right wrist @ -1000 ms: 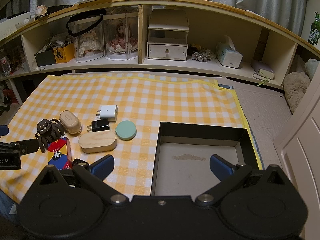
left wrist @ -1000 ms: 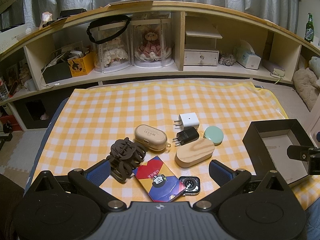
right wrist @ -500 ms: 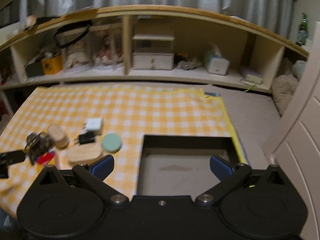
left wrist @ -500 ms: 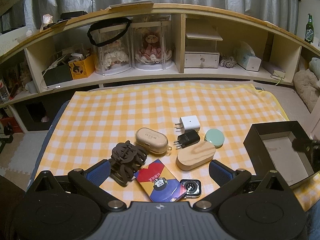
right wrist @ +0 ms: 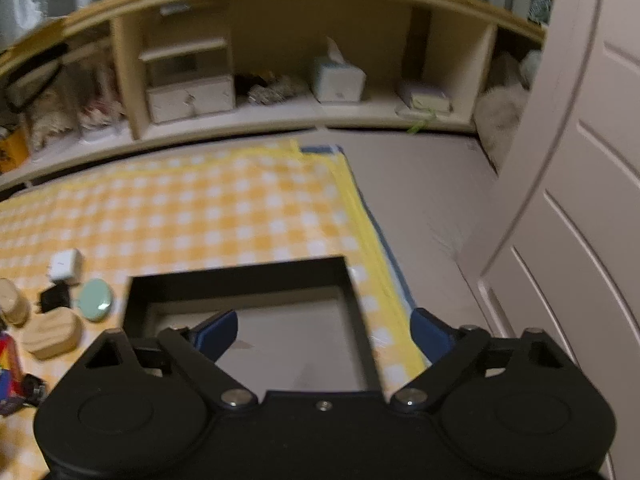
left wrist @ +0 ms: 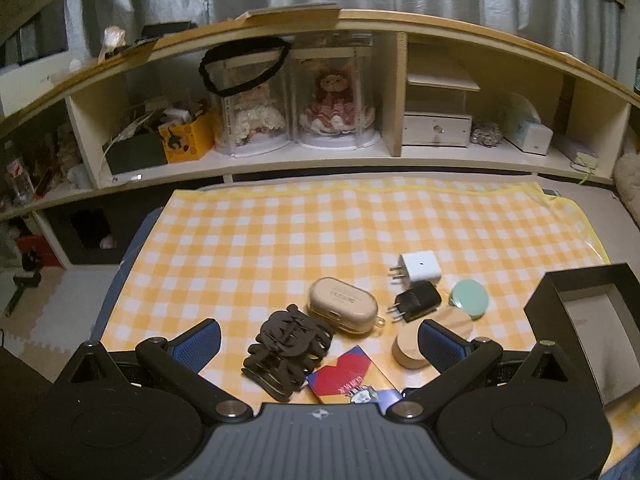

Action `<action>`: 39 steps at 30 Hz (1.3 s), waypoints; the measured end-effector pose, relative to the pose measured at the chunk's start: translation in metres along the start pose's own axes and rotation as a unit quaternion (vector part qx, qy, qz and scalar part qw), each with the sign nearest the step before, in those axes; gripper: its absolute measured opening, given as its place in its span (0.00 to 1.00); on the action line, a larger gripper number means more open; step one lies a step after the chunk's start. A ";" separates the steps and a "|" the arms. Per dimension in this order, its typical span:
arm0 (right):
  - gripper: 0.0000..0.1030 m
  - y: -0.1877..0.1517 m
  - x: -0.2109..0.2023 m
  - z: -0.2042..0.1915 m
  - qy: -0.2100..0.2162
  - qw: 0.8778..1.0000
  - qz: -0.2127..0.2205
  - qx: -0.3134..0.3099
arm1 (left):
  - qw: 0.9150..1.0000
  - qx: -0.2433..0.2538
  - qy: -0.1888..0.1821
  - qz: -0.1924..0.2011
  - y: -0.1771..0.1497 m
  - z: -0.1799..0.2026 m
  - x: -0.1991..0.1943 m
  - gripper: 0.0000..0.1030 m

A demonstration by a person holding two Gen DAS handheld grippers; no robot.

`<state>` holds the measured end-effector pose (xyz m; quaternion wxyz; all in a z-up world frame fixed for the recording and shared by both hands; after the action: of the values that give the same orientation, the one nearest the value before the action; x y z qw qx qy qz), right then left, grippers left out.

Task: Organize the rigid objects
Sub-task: 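Lower the left tool onto the black claw clip and close it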

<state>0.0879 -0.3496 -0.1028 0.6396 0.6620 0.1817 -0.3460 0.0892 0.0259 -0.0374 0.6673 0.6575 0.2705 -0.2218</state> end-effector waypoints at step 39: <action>0.10 -0.030 0.047 0.019 0.013 0.995 -0.092 0.028 | 0.971 0.194 -0.085 -0.110 -0.019 -0.022 0.111 0.45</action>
<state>0.0956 -0.3737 -0.1559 0.5836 0.6645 0.2402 -0.4002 0.1592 0.0536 -0.1236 0.5192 0.7195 0.2349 -0.3970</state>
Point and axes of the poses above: each gripper's, at about its wrist camera, not at the fingertips, and x roughly the way its jaws point, z to its right, y to its top, the point moved 7 cm from there along x, roughly the way its jaws point, and after that the axes turned 3 degrees about -x, right-handed, at the moved point
